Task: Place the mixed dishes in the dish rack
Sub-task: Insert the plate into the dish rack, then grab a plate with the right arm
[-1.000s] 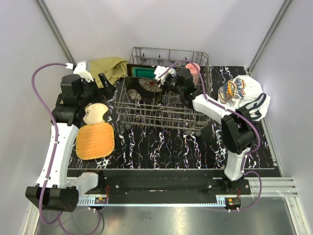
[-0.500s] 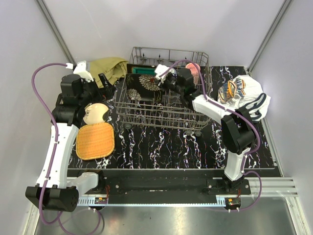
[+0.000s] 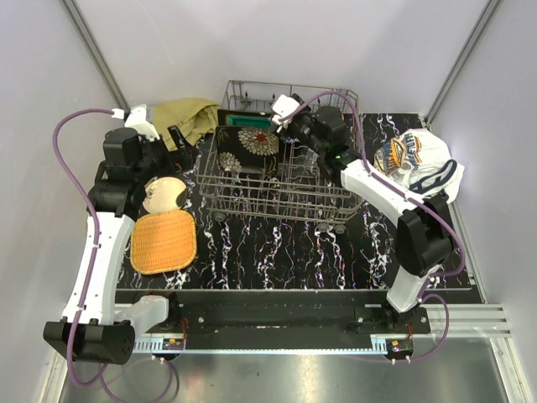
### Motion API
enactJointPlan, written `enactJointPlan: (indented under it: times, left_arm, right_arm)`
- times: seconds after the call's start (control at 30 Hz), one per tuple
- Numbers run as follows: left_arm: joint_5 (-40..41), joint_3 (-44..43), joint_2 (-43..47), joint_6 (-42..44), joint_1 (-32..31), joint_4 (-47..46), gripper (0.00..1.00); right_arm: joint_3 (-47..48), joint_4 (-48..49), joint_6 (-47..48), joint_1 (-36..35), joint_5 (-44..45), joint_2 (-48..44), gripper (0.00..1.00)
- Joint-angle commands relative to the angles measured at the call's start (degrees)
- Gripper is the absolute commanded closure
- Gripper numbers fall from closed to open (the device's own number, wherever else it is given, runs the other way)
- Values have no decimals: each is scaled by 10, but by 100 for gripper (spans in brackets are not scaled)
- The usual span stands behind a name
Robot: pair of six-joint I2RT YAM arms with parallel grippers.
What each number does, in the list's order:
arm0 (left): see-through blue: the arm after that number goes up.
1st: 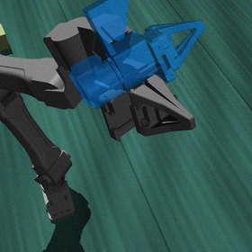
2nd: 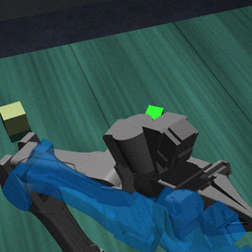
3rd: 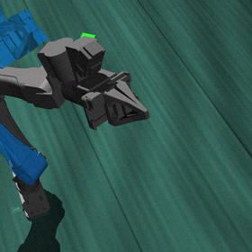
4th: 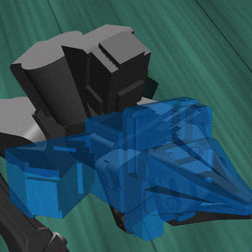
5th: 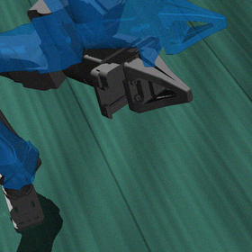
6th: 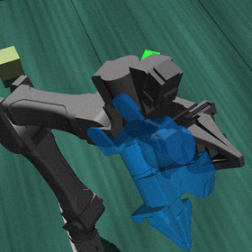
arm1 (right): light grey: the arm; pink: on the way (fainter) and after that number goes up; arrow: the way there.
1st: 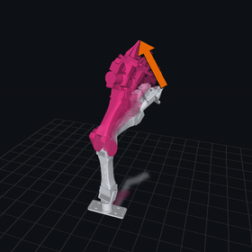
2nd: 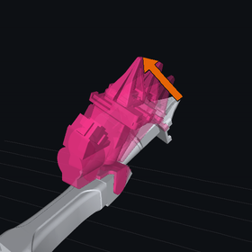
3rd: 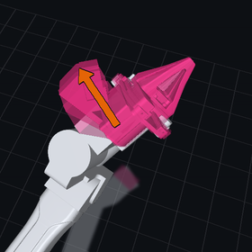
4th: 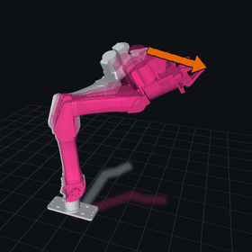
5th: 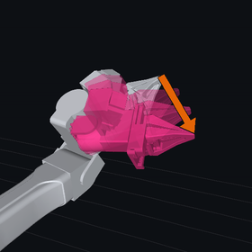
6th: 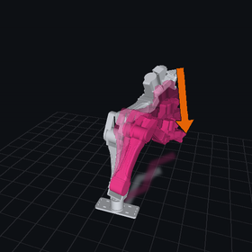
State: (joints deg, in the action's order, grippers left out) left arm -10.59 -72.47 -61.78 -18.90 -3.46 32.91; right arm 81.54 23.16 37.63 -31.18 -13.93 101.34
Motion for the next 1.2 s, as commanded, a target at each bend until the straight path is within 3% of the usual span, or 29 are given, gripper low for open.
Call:
enactJointPlan:
  times: [0.0, 0.1, 0.17, 0.3, 0.43, 0.57, 0.77, 0.9, 1.17]
  left_arm:
    - [-1, -7, 20, -4, 2, -21, 1]
    - [18, -21, 20, -3, 3, -7, 1]
    - [22, -28, 20, -5, 6, 2, 1]
    - [36, -43, 27, -7, 7, 14, 1]
    - [40, -57, 40, -8, 10, 28, 1]
    - [36, -74, 52, -12, 10, 40, 1]
    - [36, -97, 72, -7, 11, 72, 1]
    - [42, -112, 84, 4, 11, 98, 1]
    - [32, -109, 98, 1, 11, 106, 1]
  right_arm:
    - [44, -16, -18, -7, 14, -62, 35]
    - [58, -82, -70, -17, 12, -101, 41]
    - [70, -141, -99, -50, 52, -131, 46]
    - [43, -209, -108, -152, 101, -198, 47]
    - [63, -301, -314, -238, 195, -215, 55]
    - [7, -303, -418, -336, 236, -224, 51]
    - [-52, -298, -582, -414, 295, -149, 39]
    - [-60, -290, -684, -470, 332, -50, 38]
    - [-74, -195, -859, -500, 413, 71, 35]
